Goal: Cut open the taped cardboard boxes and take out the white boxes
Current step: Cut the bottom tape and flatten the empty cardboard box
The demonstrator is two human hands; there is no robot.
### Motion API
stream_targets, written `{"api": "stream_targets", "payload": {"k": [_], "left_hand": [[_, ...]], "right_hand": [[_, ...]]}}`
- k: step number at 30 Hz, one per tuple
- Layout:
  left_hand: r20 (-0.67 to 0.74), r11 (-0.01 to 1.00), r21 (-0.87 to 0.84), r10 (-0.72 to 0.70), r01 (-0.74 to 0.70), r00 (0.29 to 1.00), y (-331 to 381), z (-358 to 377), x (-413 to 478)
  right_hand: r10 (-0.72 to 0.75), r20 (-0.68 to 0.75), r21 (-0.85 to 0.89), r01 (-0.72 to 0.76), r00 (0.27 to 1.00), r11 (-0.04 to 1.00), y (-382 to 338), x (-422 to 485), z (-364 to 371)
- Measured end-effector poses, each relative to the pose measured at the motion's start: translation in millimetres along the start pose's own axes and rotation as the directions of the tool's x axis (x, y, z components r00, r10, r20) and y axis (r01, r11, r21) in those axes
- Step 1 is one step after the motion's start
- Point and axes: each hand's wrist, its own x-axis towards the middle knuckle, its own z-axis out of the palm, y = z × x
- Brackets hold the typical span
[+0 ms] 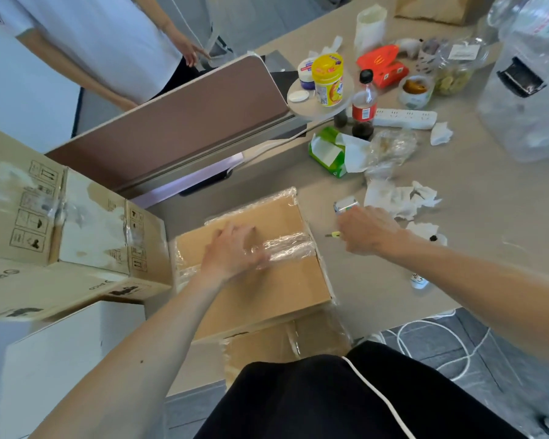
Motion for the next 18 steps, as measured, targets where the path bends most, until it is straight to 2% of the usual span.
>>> {"api": "stream_targets", "payload": {"k": [2,4,8,10,13,18], "left_hand": [[0.025,1.000,0.021,0.023,-0.024,0.999,9.9,-6.0,5.9],[0.097,0.998,0.028,0.044,-0.047,0.994,19.4,-10.6,13.8],[0.263,0.994,0.076,0.058,-0.081,0.963,39.1,-17.5,28.3],[0.257,0.988,0.112,0.076,-0.107,0.964,46.9,-16.9,29.5],[0.203,0.982,0.133,0.102,-0.131,0.974,52.1,-14.7,25.5],[0.147,0.975,0.164,0.127,-0.151,0.981,54.3,-11.5,21.6]], "right_hand": [[0.123,-0.020,0.221,-0.116,0.992,0.968,13.1,-2.7,6.0],[0.176,0.027,0.448,-0.170,0.984,0.878,14.2,-9.1,11.7],[0.219,0.146,0.787,-0.247,0.965,0.565,-6.6,-18.6,31.5],[0.258,0.158,0.849,-0.264,0.953,0.458,-15.2,-19.1,42.4],[0.333,0.144,0.893,-0.268,0.932,0.362,-23.9,-16.3,50.0],[0.350,0.136,0.911,-0.255,0.927,0.323,-32.4,-3.2,46.7]]}}
